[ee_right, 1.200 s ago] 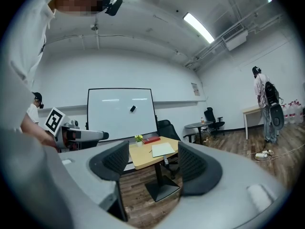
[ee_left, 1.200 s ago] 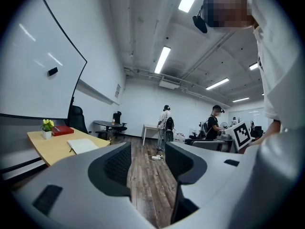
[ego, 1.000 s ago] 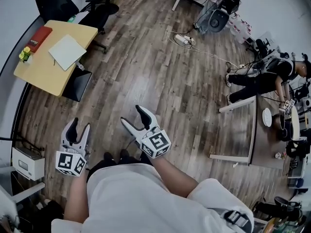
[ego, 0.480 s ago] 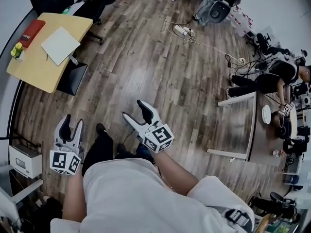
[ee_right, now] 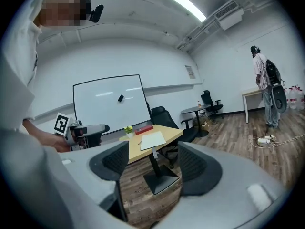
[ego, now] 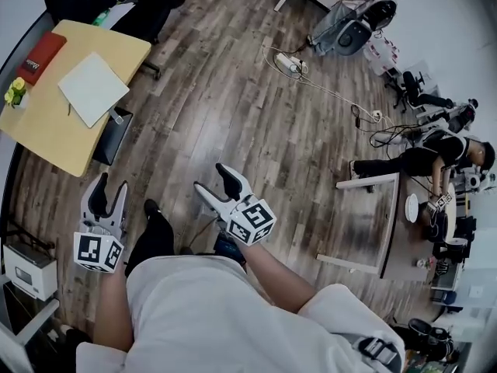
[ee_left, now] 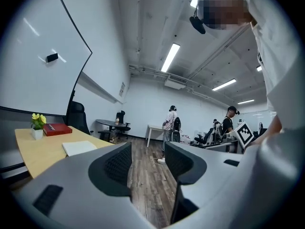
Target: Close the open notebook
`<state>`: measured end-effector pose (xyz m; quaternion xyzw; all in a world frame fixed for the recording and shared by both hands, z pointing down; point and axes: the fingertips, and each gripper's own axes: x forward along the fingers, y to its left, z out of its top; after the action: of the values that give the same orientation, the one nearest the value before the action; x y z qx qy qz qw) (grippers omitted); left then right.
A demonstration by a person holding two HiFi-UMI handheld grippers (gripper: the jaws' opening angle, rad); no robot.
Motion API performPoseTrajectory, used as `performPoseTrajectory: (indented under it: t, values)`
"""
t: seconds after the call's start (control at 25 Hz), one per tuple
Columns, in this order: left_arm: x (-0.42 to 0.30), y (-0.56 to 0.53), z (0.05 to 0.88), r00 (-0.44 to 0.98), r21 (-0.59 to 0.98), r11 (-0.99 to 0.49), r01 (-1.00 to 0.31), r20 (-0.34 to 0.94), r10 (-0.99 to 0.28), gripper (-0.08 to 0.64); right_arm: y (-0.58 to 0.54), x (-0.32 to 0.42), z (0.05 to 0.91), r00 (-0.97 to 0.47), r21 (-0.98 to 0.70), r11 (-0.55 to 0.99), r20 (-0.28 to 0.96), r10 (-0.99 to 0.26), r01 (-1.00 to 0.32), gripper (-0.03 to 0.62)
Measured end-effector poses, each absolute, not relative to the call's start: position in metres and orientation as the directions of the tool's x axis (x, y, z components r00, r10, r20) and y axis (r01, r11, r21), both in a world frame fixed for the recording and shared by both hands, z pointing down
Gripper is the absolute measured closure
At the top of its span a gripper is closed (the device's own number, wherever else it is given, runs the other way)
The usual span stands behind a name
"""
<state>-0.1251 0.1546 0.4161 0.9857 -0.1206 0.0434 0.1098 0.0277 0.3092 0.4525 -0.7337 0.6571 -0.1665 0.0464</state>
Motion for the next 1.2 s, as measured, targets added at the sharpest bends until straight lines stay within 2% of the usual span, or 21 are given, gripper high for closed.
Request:
performPoseTrajectory:
  t: [0.32,0.6,0.84,1.0,1.2]
  values:
    - [-0.095,0.049,0.417,0.964,0.223,-0.94,-0.258,0.115,-0.238,0.356,0.193,0.069,0.441,0.06,-0.337,-0.123,0.193,-0.979,-0.934,0.268]
    - [-0.098,-0.018,0.42,0.949,0.237,-0.919,-0.315,0.087,-0.302,0.357,0.113,0.081,0.442,-0.012,-0.348,-0.06,0.201,-0.979,-0.936,0.268]
    - [-0.096,-0.057,0.432,0.923,0.186,-0.905,-0.382,0.123,-0.364,0.359,0.06,0.108,0.436,-0.059,-0.407,-0.013,0.164,-0.985,-0.914,0.268]
    - [-0.08,-0.077,0.44,0.902,0.17,-0.888,-0.427,0.145,-0.406,0.36,0.019,0.14,0.447,-0.122,-0.535,0.031,0.135,-0.983,-0.844,0.268]
    - [-0.05,-0.108,0.449,0.869,0.139,-0.861,-0.488,0.173,-0.464,0.36,-0.052,0.179,0.466,-0.24,-0.751,0.103,0.075,-0.968,-0.652,0.268]
